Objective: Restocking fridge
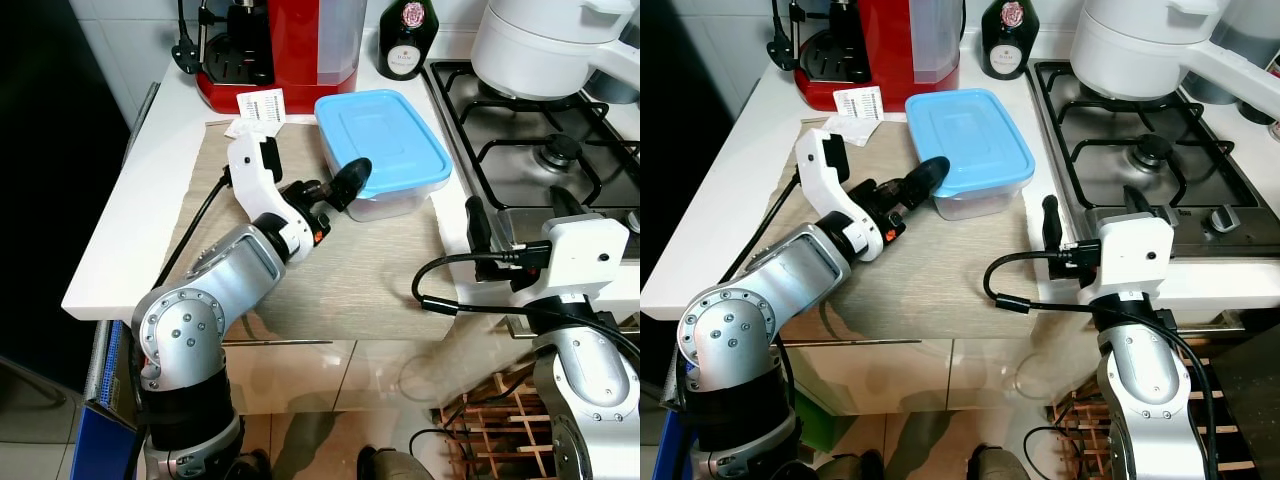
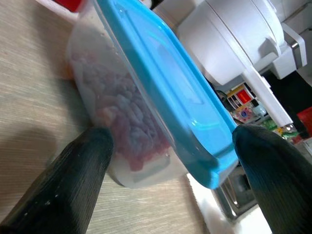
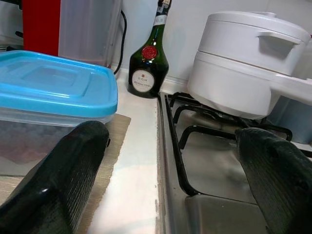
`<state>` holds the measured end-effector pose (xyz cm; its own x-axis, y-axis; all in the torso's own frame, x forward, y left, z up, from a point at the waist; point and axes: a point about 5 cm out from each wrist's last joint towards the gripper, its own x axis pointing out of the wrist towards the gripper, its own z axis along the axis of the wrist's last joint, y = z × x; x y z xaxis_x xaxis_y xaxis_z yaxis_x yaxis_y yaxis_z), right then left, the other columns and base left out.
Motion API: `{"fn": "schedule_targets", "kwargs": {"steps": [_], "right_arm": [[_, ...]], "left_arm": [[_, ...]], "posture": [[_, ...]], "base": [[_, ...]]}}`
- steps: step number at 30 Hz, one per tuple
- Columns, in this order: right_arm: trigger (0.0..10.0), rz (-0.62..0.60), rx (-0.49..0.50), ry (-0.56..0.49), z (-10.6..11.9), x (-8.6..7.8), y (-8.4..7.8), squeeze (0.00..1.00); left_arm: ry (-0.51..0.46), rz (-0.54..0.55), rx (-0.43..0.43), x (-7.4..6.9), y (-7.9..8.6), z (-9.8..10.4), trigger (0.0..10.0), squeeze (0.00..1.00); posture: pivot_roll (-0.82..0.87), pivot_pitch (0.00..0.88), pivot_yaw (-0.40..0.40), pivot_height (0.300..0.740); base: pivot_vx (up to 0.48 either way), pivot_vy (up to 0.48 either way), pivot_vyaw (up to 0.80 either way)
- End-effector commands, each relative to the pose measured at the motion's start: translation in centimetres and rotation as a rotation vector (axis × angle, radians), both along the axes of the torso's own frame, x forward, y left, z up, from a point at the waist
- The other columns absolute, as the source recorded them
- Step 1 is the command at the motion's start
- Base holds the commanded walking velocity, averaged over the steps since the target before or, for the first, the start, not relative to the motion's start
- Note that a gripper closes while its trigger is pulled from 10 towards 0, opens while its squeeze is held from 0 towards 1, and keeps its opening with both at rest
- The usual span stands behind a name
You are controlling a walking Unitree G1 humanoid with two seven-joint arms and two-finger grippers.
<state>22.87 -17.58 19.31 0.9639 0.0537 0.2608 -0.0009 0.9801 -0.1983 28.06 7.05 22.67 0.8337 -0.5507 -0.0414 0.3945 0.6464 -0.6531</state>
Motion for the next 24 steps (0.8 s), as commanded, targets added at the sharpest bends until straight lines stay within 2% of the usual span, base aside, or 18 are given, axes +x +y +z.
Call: {"fn": "schedule_targets", "kwargs": {"steps": [1,8,11,17,18,20,22,24], "right_arm": [[10.0,0.005,-0.006,-0.004,0.1,0.2,0.1,0.00],[10.0,0.000,-0.011,-0.026,0.4,0.2,0.0,0.00],[10.0,-0.028,-0.022,-0.081,1.3,0.1,-0.4,0.00],[10.0,-0.026,-0.002,-0.084,1.4,0.1,-0.5,0.00],[10.0,-0.022,0.002,-0.084,1.4,0.0,-0.5,0.00],[10.0,-0.017,-0.001,-0.077,1.3,-0.2,-0.5,0.00],[10.0,-0.015,-0.007,-0.073,1.2,-0.3,-0.5,0.00],[10.0,-0.012,-0.014,-0.060,0.9,-0.6,-0.4,0.00]], "left_arm": [[0.037,-0.020,-0.050,-0.3,-0.9,-0.2,10.0,0.00],[0.118,-0.040,-0.116,0.3,-1.7,-1.1,10.0,0.00],[0.149,-0.014,-0.169,1.3,-1.9,-1.5,10.0,0.00],[0.145,0.024,-0.158,2.8,-1.9,-2.1,10.0,0.00],[0.144,0.031,-0.159,3.0,-1.8,-2.2,9.1,0.00],[0.132,0.018,-0.165,3.2,-2.1,-2.1,0.6,0.00],[0.136,0.013,-0.175,3.4,-2.3,-2.1,0.6,0.00],[0.144,0.006,-0.194,3.7,-2.9,-2.2,0.0,0.00]], "posture": [[-0.19,0.127,0.005,0.740],[-0.20,0.118,0.006,0.740],[-0.21,0.112,0.007,0.740],[-0.22,0.109,0.007,0.740],[-0.22,0.109,0.007,0.740],[-0.22,0.110,0.006,0.740],[-0.22,0.110,0.006,0.740],[-0.23,0.109,0.007,0.740]], "base": [[0.000,0.000,0.00],[0.000,0.000,0.00],[0.000,0.000,0.00],[0.000,0.000,0.00],[0.000,0.000,0.00],[0.000,0.000,0.00],[0.000,0.000,0.00],[0.000,0.000,0.00]]}}
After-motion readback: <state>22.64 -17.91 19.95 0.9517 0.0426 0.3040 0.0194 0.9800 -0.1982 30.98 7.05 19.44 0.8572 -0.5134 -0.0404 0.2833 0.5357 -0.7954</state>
